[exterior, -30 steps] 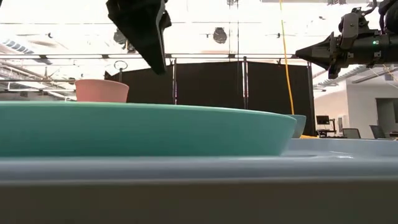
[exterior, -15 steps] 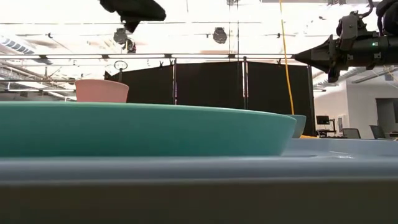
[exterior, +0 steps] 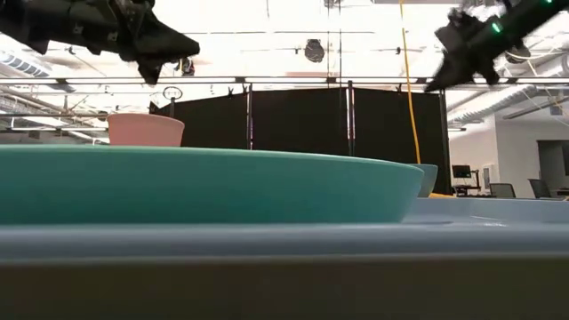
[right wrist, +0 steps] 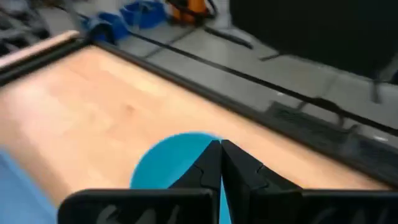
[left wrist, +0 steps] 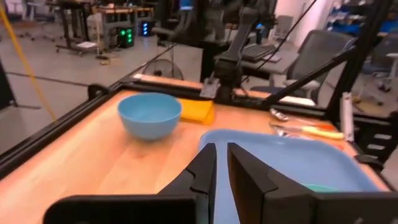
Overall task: Set up tray
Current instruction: Put the blue bowl on top of the green plate on the serving tray
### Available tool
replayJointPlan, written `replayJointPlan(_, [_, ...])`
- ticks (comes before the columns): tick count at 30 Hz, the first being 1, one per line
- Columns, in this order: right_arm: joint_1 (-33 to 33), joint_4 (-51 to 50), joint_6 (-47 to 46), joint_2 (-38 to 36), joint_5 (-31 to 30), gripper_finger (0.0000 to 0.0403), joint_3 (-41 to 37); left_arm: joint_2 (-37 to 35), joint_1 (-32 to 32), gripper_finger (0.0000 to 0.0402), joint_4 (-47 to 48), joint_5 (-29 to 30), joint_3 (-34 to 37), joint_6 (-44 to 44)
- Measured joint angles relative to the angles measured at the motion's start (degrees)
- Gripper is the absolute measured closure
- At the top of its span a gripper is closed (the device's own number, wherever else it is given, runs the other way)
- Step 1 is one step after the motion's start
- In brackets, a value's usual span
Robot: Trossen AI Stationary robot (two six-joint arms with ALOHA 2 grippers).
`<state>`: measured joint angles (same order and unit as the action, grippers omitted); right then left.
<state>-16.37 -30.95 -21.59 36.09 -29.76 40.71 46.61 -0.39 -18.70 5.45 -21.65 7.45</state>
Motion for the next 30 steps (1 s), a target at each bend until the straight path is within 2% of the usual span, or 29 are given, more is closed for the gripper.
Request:
replayJointPlan(4, [-7.16, -11.44, 1.28, 15.02, 2.55, 0.0401, 10.73, 0.45, 2.58, 0.0357, 2.09, -0.53, 0.00, -1.16])
replayJointPlan(8, [-15.02, -12.73, 4.65, 25.77, 12.41, 0.0401, 16.67, 0.70, 4.59, 0.0357, 2.79, -2.54, 0.00, -0.29])
replayJointPlan(11, [-19.71, -12.98, 5.87, 31.04, 14.84, 0.0401, 17.94, 0.70, 5.46, 0.0357, 2.64, -5.45, 0.00, -1.32])
replayJointPlan(14, [-23.39, -12.56, 6.33, 32.59, 16.56, 0.0398, 18.19, 0.70, 5.90, 0.0357, 2.90, -6.67, 0.00, -1.42])
replayJointPlan(18, [-26.44, -13.05, 6.01, 33.25, 23.94, 0.0368, 17.43, 0.72, 6.24, 0.0357, 5.22, -7.06, 0.00, -2.38])
replayJointPlan(24, [-26.75, -12.56, 4.94, 33.25, 24.01, 0.0304, 15.41, 0.72, 6.85, 0.0357, 7.28, -7.00, 0.00, -2.73])
replayJointPlan(30, [-26.70, -11.70, 4.15, 33.20, 23.98, 0.0274, 11.39, 0.72, 6.85, 0.0357, 7.28, -7.00, 0.00, -3.94])
